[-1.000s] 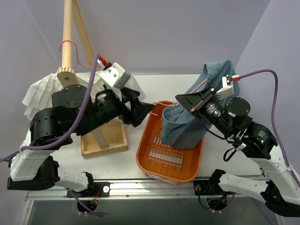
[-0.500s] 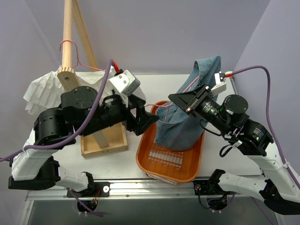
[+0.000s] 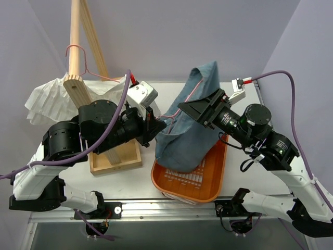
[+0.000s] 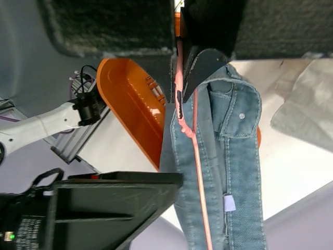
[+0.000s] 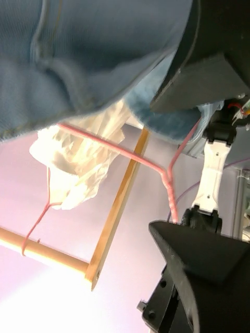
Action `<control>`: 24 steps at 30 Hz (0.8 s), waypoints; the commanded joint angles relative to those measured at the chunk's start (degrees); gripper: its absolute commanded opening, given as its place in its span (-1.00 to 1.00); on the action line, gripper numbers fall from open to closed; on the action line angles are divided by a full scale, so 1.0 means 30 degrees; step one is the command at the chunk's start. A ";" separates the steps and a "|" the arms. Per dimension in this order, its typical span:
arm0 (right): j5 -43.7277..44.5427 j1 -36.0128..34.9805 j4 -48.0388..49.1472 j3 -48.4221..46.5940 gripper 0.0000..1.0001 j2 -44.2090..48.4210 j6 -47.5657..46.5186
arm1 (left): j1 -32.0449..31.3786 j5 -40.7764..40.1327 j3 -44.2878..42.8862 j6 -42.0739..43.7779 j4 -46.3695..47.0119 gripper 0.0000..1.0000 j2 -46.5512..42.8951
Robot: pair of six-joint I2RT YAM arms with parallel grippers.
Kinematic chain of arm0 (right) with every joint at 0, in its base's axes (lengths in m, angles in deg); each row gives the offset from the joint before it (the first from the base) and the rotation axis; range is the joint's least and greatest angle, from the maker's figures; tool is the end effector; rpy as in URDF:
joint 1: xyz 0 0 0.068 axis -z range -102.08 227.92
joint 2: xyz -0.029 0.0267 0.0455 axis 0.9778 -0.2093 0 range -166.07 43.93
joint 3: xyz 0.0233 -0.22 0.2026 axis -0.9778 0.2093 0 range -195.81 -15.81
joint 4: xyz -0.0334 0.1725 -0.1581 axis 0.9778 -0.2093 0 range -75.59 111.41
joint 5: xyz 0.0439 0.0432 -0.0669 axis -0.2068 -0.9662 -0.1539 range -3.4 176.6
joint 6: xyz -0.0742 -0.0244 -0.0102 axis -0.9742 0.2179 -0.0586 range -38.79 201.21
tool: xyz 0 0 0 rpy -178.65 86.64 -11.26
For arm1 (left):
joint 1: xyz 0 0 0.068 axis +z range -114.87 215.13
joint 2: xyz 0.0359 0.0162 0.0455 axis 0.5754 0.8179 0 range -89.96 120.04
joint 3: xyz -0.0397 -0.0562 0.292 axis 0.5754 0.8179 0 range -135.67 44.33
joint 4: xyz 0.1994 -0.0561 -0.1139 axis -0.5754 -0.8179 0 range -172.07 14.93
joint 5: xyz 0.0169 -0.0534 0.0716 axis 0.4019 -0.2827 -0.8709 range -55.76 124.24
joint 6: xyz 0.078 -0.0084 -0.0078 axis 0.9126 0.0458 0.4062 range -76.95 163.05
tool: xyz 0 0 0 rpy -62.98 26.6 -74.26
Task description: Remove the skirt from the hanger
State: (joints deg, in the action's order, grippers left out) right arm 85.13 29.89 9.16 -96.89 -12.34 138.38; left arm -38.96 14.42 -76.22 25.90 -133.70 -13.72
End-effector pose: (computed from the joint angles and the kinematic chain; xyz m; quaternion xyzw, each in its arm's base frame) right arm 0.1116 0.1267 0.5331 0.0399 0.6243 0.6246 0.4675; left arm 0.0763 -0.1842 0.5583 0.2781 0.7342 -0.3368 0.5198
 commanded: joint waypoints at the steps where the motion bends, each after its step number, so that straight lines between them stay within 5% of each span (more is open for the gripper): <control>1: 0.1100 0.0073 -0.1708 -0.0396 0.73 0.0677 -0.2060 | 0.0027 -0.1832 -0.0158 -0.0202 0.0765 -0.95 -0.0982; 2: 0.1368 0.0073 -0.1833 0.0126 1.00 0.0971 -0.2179 | 0.0027 -0.1949 -0.0071 -0.0231 0.0822 -0.95 -0.1127; 10: 0.3909 0.0073 0.0689 0.4088 0.93 0.5774 -0.2560 | 0.0027 -0.2097 -0.0332 -0.0201 0.0472 -0.95 -0.1013; 19: 0.4945 0.0073 -0.7129 -0.6269 0.54 -0.1212 -0.7568 | 0.0027 -0.1979 -0.0129 -0.0465 -0.0290 -0.95 -0.0514; 24: 0.5413 0.0073 -0.7576 -0.8684 0.36 -0.3213 -0.8771 | 0.0027 -0.1542 -0.0129 -0.0642 -0.0583 -0.95 -0.0104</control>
State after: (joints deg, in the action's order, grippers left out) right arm 99.44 29.89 -9.07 -120.17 -18.64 117.15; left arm -38.96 10.27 -75.11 23.95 -138.64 -14.02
